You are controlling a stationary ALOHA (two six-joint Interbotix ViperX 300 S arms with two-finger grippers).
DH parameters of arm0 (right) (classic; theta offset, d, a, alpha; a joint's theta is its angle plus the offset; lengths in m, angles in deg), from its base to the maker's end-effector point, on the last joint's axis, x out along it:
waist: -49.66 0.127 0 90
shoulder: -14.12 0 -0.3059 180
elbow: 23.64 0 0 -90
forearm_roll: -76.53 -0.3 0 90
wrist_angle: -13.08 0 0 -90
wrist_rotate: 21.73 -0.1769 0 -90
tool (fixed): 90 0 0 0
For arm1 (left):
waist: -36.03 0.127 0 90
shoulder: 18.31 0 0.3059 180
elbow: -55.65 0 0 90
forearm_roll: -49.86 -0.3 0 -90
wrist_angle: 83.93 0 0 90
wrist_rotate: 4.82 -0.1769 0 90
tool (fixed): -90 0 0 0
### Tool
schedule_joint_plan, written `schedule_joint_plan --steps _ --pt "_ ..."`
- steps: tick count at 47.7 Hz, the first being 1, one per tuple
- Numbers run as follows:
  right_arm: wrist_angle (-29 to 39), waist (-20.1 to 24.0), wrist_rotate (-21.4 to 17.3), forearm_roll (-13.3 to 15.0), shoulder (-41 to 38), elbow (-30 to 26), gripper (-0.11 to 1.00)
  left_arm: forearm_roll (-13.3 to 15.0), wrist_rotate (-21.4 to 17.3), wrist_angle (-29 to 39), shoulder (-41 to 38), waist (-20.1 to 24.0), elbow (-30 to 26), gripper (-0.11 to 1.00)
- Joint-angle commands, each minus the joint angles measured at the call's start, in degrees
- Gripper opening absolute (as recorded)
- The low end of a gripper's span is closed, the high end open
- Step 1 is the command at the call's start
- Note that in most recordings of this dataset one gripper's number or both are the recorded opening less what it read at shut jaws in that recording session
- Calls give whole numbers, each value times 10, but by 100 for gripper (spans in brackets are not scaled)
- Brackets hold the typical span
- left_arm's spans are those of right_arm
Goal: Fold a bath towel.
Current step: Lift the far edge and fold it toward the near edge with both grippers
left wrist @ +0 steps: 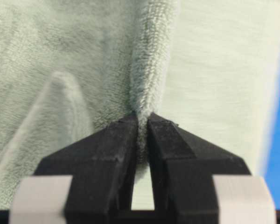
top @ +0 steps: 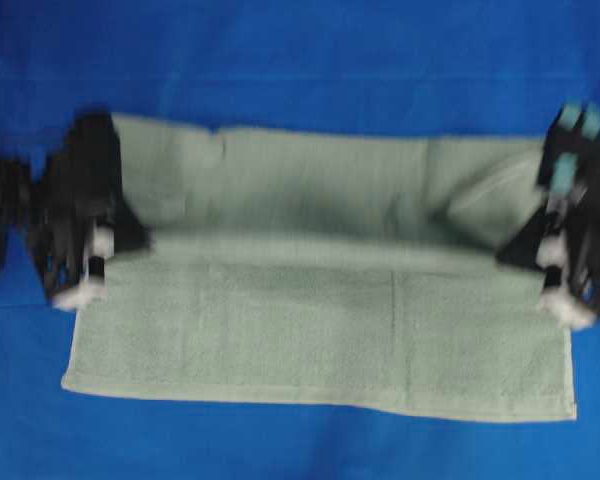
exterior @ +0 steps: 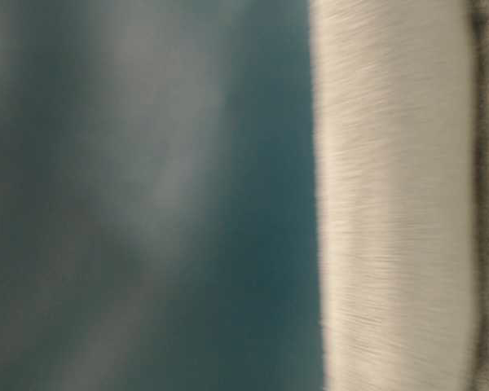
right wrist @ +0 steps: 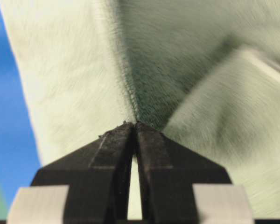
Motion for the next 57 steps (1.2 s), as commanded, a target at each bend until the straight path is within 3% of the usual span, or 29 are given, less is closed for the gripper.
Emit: schedule_joint_plan --steps 1,4,10,23,31,43,49,52,57 --pt "-11 62 -52 2 -54 -18 3 -1 52 -29 -25 -70 2 5" --pt "-26 98 -92 2 -95 -30 3 -1 99 -45 -56 -114 2 5" --pt "-66 156 -152 5 -176 -60 3 -1 150 -63 -111 -179 -12 5" --pt "-98 221 -230 4 -298 -126 3 -1 185 -68 -207 -274 -69 5" --pt "-98 223 -280 13 -334 -127 3 -3 203 -71 -241 -280 -73 5" --pt "-95 223 -340 89 -330 -117 3 -9 204 -72 -238 -274 -53 5" --pt "-80 223 -372 106 -330 -118 4 -7 204 -82 -236 -277 -49 5" --pt "-67 224 -376 107 -329 -120 15 -7 204 -83 -235 -276 -52 11" --pt "-25 232 -376 113 -322 -132 47 -7 197 -77 -225 -277 -58 41"
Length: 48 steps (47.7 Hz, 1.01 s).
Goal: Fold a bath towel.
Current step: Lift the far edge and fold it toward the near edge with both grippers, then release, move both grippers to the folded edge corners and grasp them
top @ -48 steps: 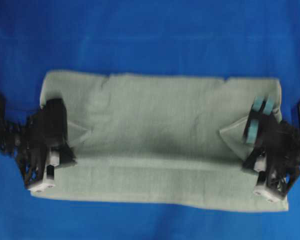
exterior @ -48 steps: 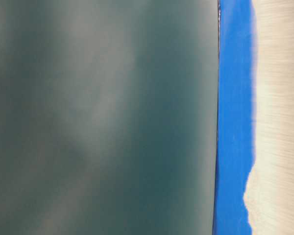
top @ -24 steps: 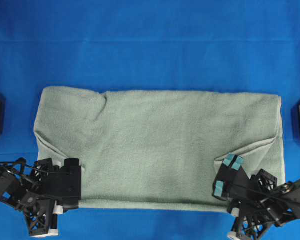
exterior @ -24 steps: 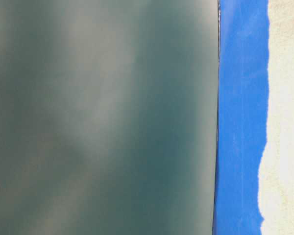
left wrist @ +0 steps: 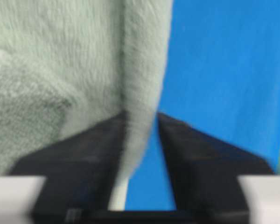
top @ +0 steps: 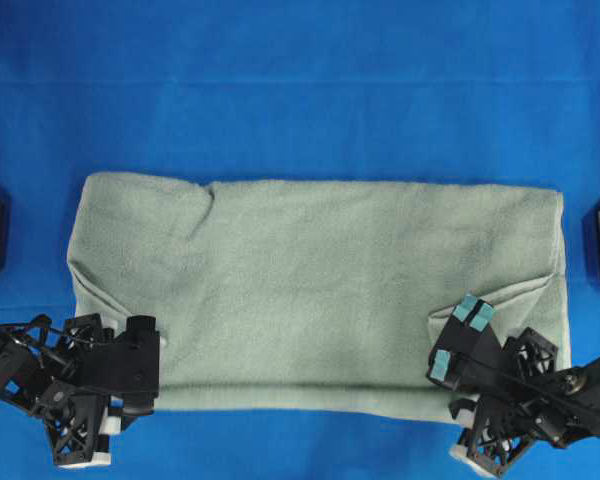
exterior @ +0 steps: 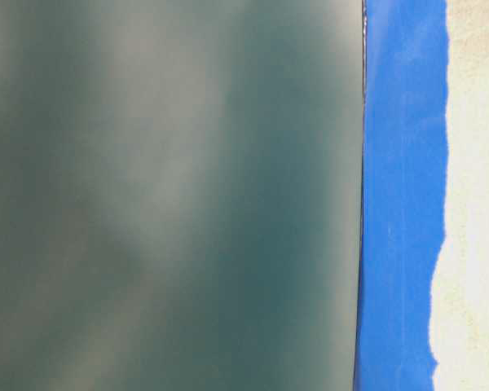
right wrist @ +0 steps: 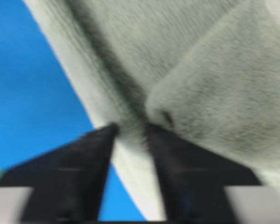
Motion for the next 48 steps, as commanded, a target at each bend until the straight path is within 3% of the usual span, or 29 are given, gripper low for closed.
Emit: schedule_joint_plan --steps 1,4,8,17,21,27,32,37,42,48 --pt "40 13 -2 7 21 -18 52 1 -4 5 25 -4 -11 47" --pt "75 18 -2 16 36 -27 65 0 -6 14 47 -3 -14 67" --pt "120 21 -2 38 60 -38 63 -2 -19 26 85 6 -14 82" --pt "219 11 -4 136 136 -33 62 -4 -85 35 172 63 4 76" --pt "259 -14 -5 178 176 -7 62 -5 -142 35 214 121 17 76" --pt "272 -79 -4 217 233 47 62 -5 -241 28 263 233 45 76" --pt "236 -163 6 241 279 110 62 -5 -315 14 276 326 66 76" --pt "158 -243 36 247 309 174 62 -4 -385 -20 261 401 83 76" --pt "35 -318 74 246 326 236 62 -2 -434 -57 221 438 91 76" --pt "-114 -405 108 246 322 293 62 -1 -472 -86 156 443 92 76"
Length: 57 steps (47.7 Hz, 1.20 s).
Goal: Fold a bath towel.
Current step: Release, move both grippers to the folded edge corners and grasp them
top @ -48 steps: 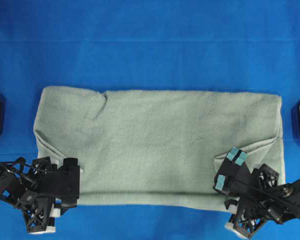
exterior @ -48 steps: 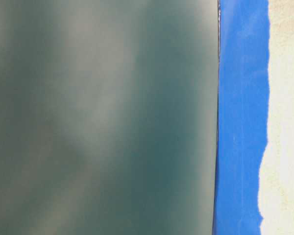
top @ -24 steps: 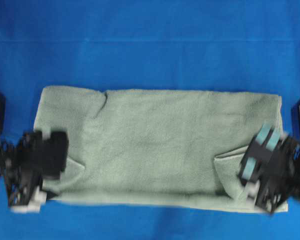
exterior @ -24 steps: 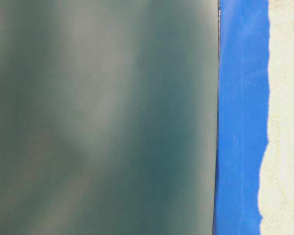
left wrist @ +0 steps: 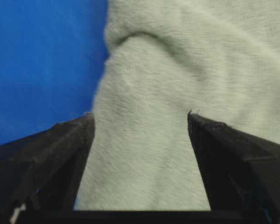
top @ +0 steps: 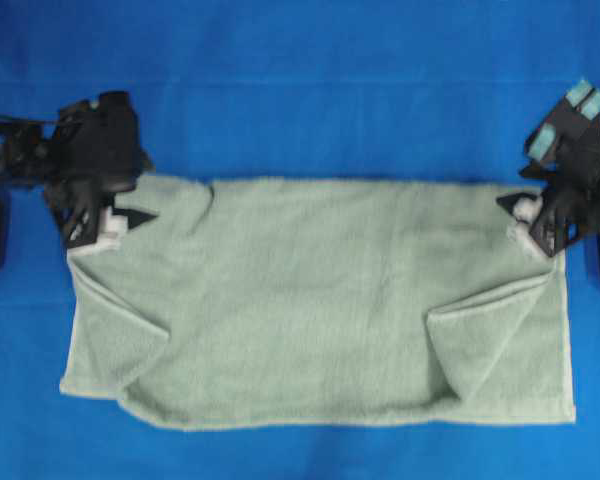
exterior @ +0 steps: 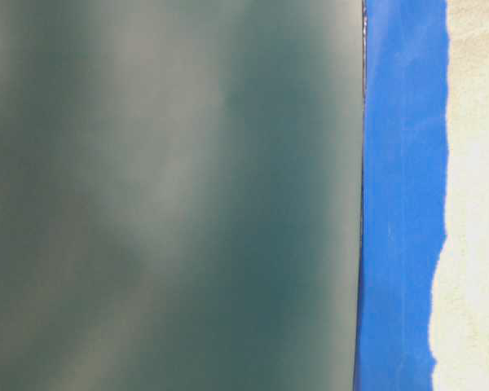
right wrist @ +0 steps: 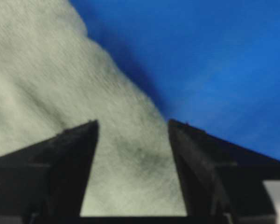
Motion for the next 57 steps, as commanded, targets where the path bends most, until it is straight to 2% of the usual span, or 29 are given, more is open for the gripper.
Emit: schedule_joint_plan --steps 1,7,14,21,26,29,32,36,40,49,57 --pt "-92 -50 17 3 -7 24 62 2 -16 -23 -47 3 -5 76" --pt "-144 -93 51 3 -45 38 62 2 -31 -40 -109 7 -5 76" --pt "-149 -105 84 3 -108 27 62 2 -41 -67 -156 25 -4 76" --pt "-152 -117 98 6 -167 9 62 2 -48 -84 -171 45 -4 76" --pt "-156 -119 105 6 -190 4 62 3 -48 -74 -171 52 -2 70" --pt "-156 -119 105 5 -195 3 60 3 -48 -56 -171 52 0 61" --pt "-157 -119 105 4 -193 2 53 3 -46 -36 -170 52 2 46" --pt "-156 -119 105 4 -191 2 29 3 -40 -11 -166 52 5 27" --pt "-156 -119 105 3 -186 2 10 3 -30 0 -161 51 6 19" --pt "-126 -114 105 2 -132 -17 10 6 -24 76 -89 52 -11 14" --pt "-27 -80 107 -2 -26 -58 10 10 12 175 26 42 -43 14"
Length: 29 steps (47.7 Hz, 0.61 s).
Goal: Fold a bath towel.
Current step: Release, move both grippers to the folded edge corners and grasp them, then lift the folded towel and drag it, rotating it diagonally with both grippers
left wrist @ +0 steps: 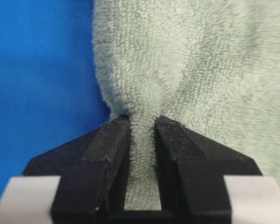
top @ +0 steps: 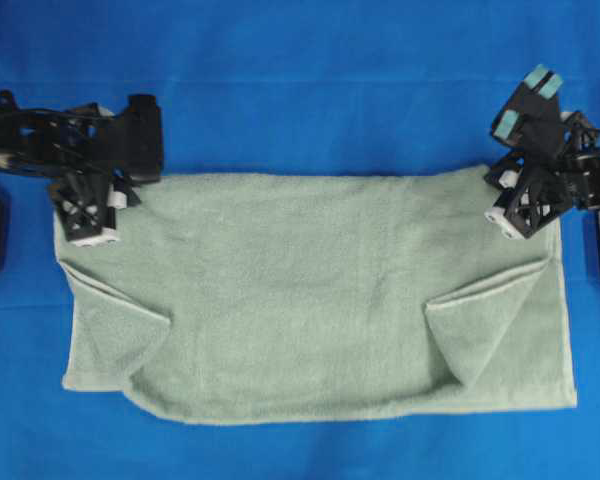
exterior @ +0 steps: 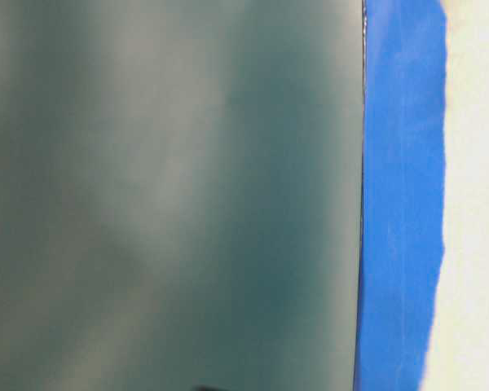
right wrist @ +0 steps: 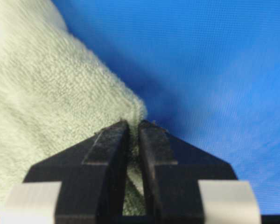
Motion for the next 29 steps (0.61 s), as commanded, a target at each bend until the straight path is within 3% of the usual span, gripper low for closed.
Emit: schedule_joint_plan --steps 1,10,19,29 --pt "57 25 3 -2 64 -35 10 1 16 47 65 -7 -26 14" --pt "157 105 14 -2 186 -95 10 1 89 140 187 -44 -71 14" --pt "212 179 15 -1 258 -149 10 1 156 169 265 -95 -105 14" --pt "239 192 16 24 258 -176 10 1 247 165 285 -156 -121 13"
